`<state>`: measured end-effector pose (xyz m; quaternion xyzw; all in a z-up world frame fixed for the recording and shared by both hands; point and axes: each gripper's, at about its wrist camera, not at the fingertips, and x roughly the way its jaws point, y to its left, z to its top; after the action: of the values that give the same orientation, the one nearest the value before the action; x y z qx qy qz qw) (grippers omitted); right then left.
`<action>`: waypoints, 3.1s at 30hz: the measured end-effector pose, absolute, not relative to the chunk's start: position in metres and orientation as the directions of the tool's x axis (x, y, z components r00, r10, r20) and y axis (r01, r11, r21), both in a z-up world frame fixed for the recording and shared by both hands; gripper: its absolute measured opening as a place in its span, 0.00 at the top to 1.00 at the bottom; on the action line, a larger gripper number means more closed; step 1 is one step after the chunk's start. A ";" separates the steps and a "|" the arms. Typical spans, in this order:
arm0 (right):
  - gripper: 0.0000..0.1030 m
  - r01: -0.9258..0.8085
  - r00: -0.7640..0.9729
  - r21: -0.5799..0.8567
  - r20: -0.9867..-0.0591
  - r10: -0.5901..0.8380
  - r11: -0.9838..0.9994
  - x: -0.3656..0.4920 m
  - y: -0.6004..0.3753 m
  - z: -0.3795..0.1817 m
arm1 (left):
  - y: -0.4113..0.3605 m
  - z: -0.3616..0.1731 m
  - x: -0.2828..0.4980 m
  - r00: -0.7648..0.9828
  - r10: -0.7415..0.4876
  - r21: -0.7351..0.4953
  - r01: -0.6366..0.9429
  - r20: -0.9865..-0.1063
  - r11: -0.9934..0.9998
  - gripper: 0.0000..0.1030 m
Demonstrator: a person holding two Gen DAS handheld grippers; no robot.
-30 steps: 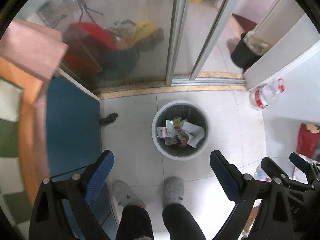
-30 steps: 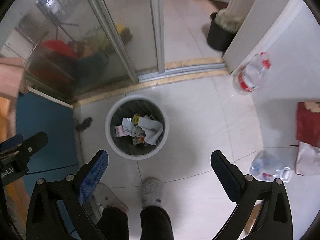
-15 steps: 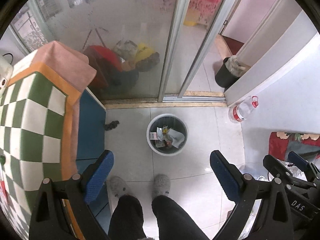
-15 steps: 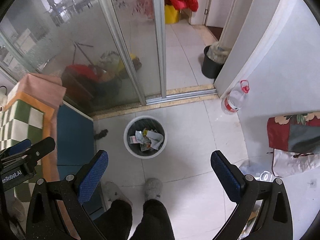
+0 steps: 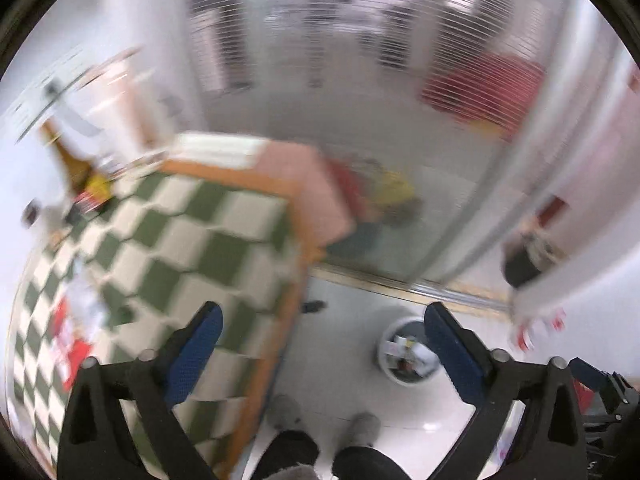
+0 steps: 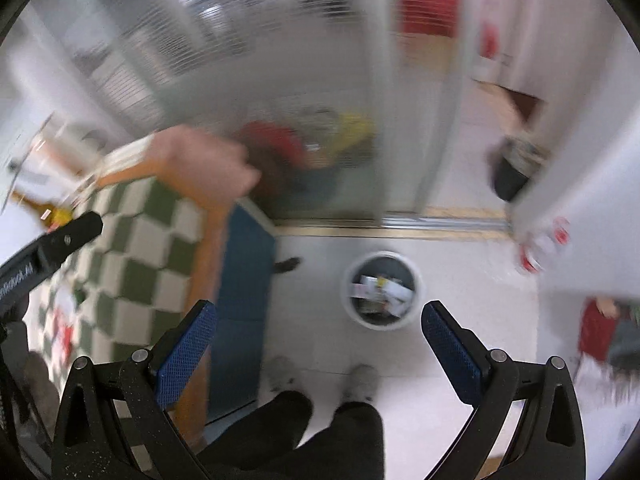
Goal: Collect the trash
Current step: 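Move both tools back toward the counter, then grasp the red sugar bag with the left tool while the right tool grasps the dark wrapper, then carry the sugar bag and wrapper over the bin and open both tools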
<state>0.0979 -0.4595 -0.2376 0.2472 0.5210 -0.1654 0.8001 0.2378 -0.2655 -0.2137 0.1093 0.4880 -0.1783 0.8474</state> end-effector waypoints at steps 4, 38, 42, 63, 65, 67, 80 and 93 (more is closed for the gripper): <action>0.00 0.340 0.404 0.275 -0.906 0.124 0.899 0.181 -0.373 -0.245 | -0.148 -0.224 0.284 0.475 -0.018 0.078 0.180 -0.880 0.981 0.00; 0.76 -0.279 0.194 0.324 -0.903 0.384 0.904 0.429 -0.007 -0.340 | 0.211 -0.371 0.309 0.198 -0.091 -0.180 -0.501 -0.976 0.847 0.01; 0.76 -0.223 0.142 0.361 -0.907 0.397 0.905 0.440 -0.008 -0.372 | 0.205 -0.376 0.322 0.217 -0.115 -0.208 -0.472 -0.969 0.857 0.02; 0.76 -0.134 0.272 0.466 -0.831 0.485 0.875 0.422 -0.090 -0.320 | 0.151 -0.269 0.313 0.415 0.036 -0.107 -0.316 -0.909 0.943 1.00; 0.76 -0.116 0.309 0.469 -0.820 0.481 0.875 0.414 -0.111 -0.306 | 0.138 -0.247 0.312 0.453 0.023 -0.121 -0.287 -0.891 0.950 1.00; 0.76 -0.097 0.339 0.475 -0.811 0.477 0.875 0.405 -0.127 -0.296 | 0.120 -0.232 0.322 0.485 0.011 -0.130 -0.256 -0.874 0.958 1.00; 0.76 0.103 0.488 0.496 -0.780 0.391 0.862 0.326 -0.275 -0.258 | -0.038 -0.136 0.324 0.618 -0.177 -0.137 0.111 -0.766 0.984 1.00; 0.76 0.431 0.573 0.480 -0.800 0.180 0.764 0.176 -0.477 -0.280 | -0.269 -0.156 0.281 0.421 -0.409 -0.165 0.505 -0.810 0.847 1.00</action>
<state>0.1760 -0.4766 -0.2803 0.3351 0.4559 -0.0766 0.8210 0.2812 -0.2689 -0.1563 0.0521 0.4643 -0.2717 0.8414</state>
